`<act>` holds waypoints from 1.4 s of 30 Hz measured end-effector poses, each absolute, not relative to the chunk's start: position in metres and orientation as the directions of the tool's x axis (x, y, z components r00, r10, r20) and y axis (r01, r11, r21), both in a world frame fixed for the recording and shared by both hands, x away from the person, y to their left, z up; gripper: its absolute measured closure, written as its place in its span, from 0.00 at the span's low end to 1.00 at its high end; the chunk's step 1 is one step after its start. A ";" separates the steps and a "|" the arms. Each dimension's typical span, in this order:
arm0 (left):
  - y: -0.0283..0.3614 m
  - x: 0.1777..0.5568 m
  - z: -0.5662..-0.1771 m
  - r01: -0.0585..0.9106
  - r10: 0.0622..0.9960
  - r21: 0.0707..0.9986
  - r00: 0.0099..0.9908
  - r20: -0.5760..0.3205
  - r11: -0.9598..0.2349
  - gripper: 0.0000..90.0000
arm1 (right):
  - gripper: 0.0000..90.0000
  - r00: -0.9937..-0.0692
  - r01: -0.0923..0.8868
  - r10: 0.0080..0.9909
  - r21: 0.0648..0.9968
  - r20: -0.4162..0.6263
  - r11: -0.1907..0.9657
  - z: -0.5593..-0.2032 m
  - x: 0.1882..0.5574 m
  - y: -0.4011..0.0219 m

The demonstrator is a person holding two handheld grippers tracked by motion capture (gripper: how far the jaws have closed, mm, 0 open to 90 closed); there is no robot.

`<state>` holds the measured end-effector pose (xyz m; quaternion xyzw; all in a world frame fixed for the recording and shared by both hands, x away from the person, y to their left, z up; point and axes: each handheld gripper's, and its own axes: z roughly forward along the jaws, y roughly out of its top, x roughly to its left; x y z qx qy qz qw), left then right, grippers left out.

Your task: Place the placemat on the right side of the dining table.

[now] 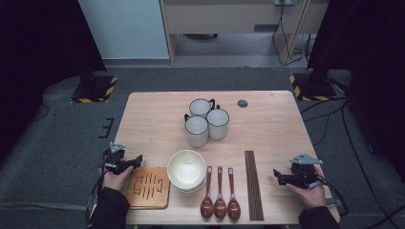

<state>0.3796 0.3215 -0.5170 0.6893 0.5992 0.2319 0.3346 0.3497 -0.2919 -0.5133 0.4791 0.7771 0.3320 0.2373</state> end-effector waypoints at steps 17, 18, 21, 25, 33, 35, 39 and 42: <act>0.301 0.335 -0.487 0.622 0.975 0.779 0.210 -0.068 -0.079 0.29 | 0.14 -0.467 0.414 0.884 0.879 -0.019 0.237 -0.422 0.323 -0.267; 0.300 0.331 -0.488 0.620 0.974 0.779 0.220 -0.060 -0.092 0.29 | 0.14 -0.477 0.411 0.878 0.878 -0.021 0.244 -0.419 0.321 -0.261; 0.298 0.320 -0.490 0.623 0.974 0.775 0.220 -0.049 -0.102 0.31 | 0.13 -0.511 0.387 0.859 0.879 -0.046 0.278 -0.410 0.317 -0.245; 0.299 0.311 -0.493 0.638 0.975 0.761 0.221 -0.032 -0.120 0.29 | 0.13 -0.545 0.365 0.836 0.877 -0.071 0.312 -0.400 0.309 -0.221; 0.298 0.317 -0.511 0.681 0.974 0.718 0.225 -0.018 -0.144 0.24 | 0.12 -0.625 0.315 0.777 0.883 -0.082 0.346 -0.392 0.295 -0.176; 0.297 0.318 -0.514 0.686 0.973 0.712 0.231 -0.019 -0.149 0.23 | 0.11 -0.636 0.309 0.767 0.885 -0.080 0.349 -0.394 0.294 -0.165; 0.296 0.319 -0.517 0.689 0.968 0.708 0.248 -0.029 -0.155 0.20 | 0.11 -0.657 0.301 0.749 0.879 -0.090 0.370 -0.400 0.294 -0.146; 0.295 0.320 -0.520 0.691 0.966 0.705 0.257 -0.029 -0.162 0.19 | 0.11 -0.672 0.318 0.737 0.872 -0.069 0.373 -0.406 0.293 -0.134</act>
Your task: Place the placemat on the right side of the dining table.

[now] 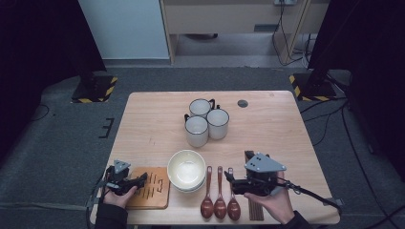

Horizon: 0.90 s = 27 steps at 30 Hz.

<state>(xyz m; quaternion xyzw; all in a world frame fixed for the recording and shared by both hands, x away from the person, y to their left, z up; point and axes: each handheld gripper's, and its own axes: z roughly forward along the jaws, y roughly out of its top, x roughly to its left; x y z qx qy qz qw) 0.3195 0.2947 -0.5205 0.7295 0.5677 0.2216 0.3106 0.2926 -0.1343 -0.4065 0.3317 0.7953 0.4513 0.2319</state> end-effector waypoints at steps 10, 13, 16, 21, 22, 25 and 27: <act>0.296 0.318 -0.521 0.700 0.962 0.699 0.266 -0.065 -0.147 0.23 | 0.11 -0.706 0.342 0.706 0.844 -0.059 0.412 -0.429 0.282 -0.114; 0.295 0.318 -0.521 0.702 0.962 0.696 0.268 -0.058 -0.153 0.22 | 0.11 -0.713 0.348 0.699 0.837 -0.056 0.423 -0.436 0.279 -0.109; 0.295 0.317 -0.521 0.704 0.961 0.695 0.269 -0.066 -0.149 0.26 | 0.11 -0.712 0.364 0.701 0.829 -0.045 0.423 -0.443 0.278 -0.104; 0.297 0.316 -0.520 0.706 0.960 0.692 0.271 -0.065 -0.153 0.30 | 0.11 -0.721 0.365 0.691 0.826 -0.041 0.430 -0.448 0.276 -0.096; 0.297 0.315 -0.520 0.706 0.961 0.693 0.268 -0.065 -0.150 0.31 | 0.11 -0.722 0.361 0.690 0.822 -0.052 0.440 -0.449 0.274 -0.094; 0.299 0.314 -0.519 0.708 0.962 0.690 0.265 -0.060 -0.152 0.33 | 0.10 -0.729 0.348 0.681 0.819 -0.070 0.457 -0.450 0.269 -0.089; 0.300 0.313 -0.519 0.709 0.962 0.689 0.265 -0.060 -0.152 0.33 | 0.10 -0.731 0.348 0.679 0.817 -0.072 0.461 -0.449 0.268 -0.087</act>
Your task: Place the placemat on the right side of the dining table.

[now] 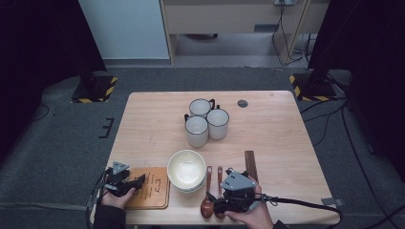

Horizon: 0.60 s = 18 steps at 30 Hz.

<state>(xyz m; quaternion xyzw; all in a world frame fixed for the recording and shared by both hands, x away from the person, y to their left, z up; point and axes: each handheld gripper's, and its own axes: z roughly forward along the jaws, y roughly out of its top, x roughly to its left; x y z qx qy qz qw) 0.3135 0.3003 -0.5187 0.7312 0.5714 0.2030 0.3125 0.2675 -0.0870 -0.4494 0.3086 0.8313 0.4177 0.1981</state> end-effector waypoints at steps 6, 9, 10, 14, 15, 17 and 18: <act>0.303 0.312 -0.518 0.711 0.962 0.686 0.267 -0.058 -0.157 0.34 | 0.10 -0.733 0.352 0.677 0.814 -0.066 0.462 -0.449 0.263 -0.082; 0.306 0.313 -0.518 0.710 0.960 0.684 0.275 -0.056 -0.164 0.34 | 0.11 -0.743 0.347 0.667 0.817 -0.060 0.460 -0.451 0.261 -0.076; 0.307 0.313 -0.518 0.711 0.959 0.683 0.277 -0.055 -0.166 0.34 | 0.11 -0.745 0.351 0.665 0.818 -0.051 0.456 -0.452 0.260 -0.074; 0.311 0.313 -0.518 0.708 0.959 0.687 0.278 -0.060 -0.163 0.34 | 0.11 -0.748 0.361 0.662 0.816 -0.036 0.452 -0.456 0.260 -0.068; 0.312 0.313 -0.518 0.707 0.958 0.688 0.280 -0.058 -0.165 0.34 | 0.11 -0.749 0.357 0.661 0.815 -0.042 0.456 -0.457 0.259 -0.067; 0.312 0.313 -0.518 0.707 0.958 0.688 0.282 -0.059 -0.165 0.34 | 0.11 -0.747 0.355 0.663 0.815 -0.046 0.457 -0.458 0.258 -0.065; 0.313 0.313 -0.518 0.705 0.955 0.689 0.289 -0.061 -0.169 0.34 | 0.11 -0.740 0.357 0.671 0.819 -0.045 0.449 -0.461 0.257 -0.063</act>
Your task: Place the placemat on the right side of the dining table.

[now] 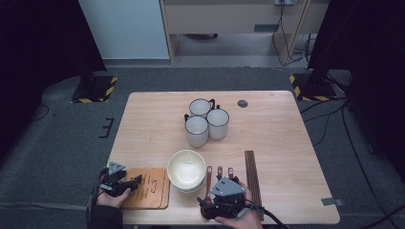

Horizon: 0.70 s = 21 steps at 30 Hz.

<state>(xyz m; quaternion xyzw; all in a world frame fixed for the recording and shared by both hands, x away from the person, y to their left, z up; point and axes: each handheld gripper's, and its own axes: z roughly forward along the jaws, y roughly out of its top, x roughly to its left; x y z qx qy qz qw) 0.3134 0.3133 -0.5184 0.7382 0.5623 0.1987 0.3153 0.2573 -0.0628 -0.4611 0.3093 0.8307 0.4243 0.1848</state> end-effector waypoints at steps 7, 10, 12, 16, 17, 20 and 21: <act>0.315 0.314 -0.519 0.702 0.953 0.691 0.296 -0.067 -0.170 0.34 | 0.11 -0.727 0.374 0.687 0.831 -0.014 0.412 -0.470 0.254 -0.058; 0.316 0.314 -0.519 0.703 0.955 0.691 0.288 -0.065 -0.165 0.30 | 0.12 -0.724 0.380 0.690 0.831 -0.005 0.405 -0.474 0.253 -0.056; 0.317 0.314 -0.518 0.701 0.958 0.697 0.279 -0.071 -0.152 0.27 | 0.12 -0.724 0.385 0.689 0.828 -0.002 0.407 -0.477 0.252 -0.054; 0.318 0.311 -0.513 0.687 0.960 0.713 0.271 -0.070 -0.142 0.26 | 0.12 -0.732 0.393 0.681 0.817 0.001 0.421 -0.481 0.249 -0.050; 0.319 0.309 -0.511 0.681 0.961 0.717 0.270 -0.061 -0.146 0.27 | 0.12 -0.730 0.396 0.683 0.817 0.004 0.419 -0.482 0.249 -0.049; 0.322 0.303 -0.505 0.667 0.962 0.726 0.272 -0.027 -0.168 0.32 | 0.13 -0.729 0.399 0.685 0.818 0.009 0.414 -0.482 0.246 -0.048; 0.324 0.300 -0.503 0.667 0.962 0.723 0.271 -0.014 -0.178 0.34 | 0.14 -0.730 0.399 0.684 0.819 0.010 0.413 -0.483 0.245 -0.047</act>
